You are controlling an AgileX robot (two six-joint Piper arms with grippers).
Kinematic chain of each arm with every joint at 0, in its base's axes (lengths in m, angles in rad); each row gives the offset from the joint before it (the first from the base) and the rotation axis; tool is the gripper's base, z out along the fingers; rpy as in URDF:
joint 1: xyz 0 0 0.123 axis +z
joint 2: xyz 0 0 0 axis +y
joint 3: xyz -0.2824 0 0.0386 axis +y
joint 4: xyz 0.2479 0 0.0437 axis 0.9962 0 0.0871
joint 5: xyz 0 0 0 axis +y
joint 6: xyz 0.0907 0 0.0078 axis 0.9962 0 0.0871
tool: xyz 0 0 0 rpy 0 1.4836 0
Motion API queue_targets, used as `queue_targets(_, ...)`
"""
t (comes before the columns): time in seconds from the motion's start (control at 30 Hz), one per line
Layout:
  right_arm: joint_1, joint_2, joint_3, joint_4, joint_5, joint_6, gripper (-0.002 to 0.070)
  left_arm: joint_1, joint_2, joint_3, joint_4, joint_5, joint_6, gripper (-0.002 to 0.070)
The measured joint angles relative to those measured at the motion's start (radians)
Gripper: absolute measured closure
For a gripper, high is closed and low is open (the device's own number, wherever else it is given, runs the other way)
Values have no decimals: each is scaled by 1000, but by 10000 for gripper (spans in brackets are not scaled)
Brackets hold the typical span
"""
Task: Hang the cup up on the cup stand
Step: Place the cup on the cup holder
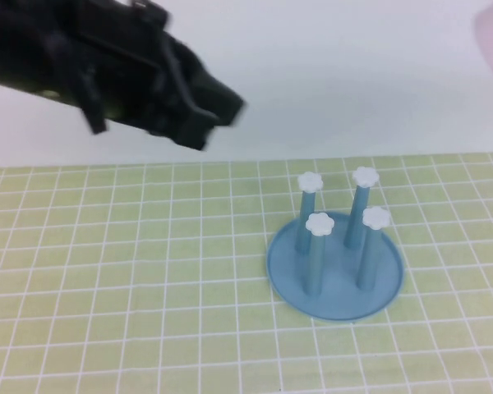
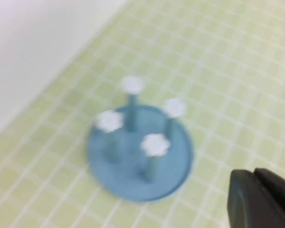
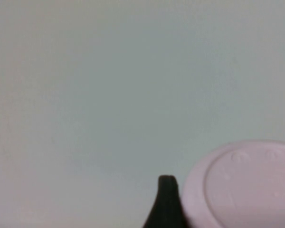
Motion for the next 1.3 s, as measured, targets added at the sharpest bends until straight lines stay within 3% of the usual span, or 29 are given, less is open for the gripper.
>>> queue_targets(0.43,44,503,-379,-268,-35,-16,99,0,-275,264,250,-144,-134,675)
queue_targets(0.73,162,658,-463,-290,-26,-183,99,0,-445,471,396,-295,-276,675)
queue_targets(0.93,234,750,-465,-259,22,-309,99,0,-539,594,413,-375,-283,675)
queue_targets(1.3,279,900,-470,-245,49,-359,99,0,-579,704,415,-430,-334,675)
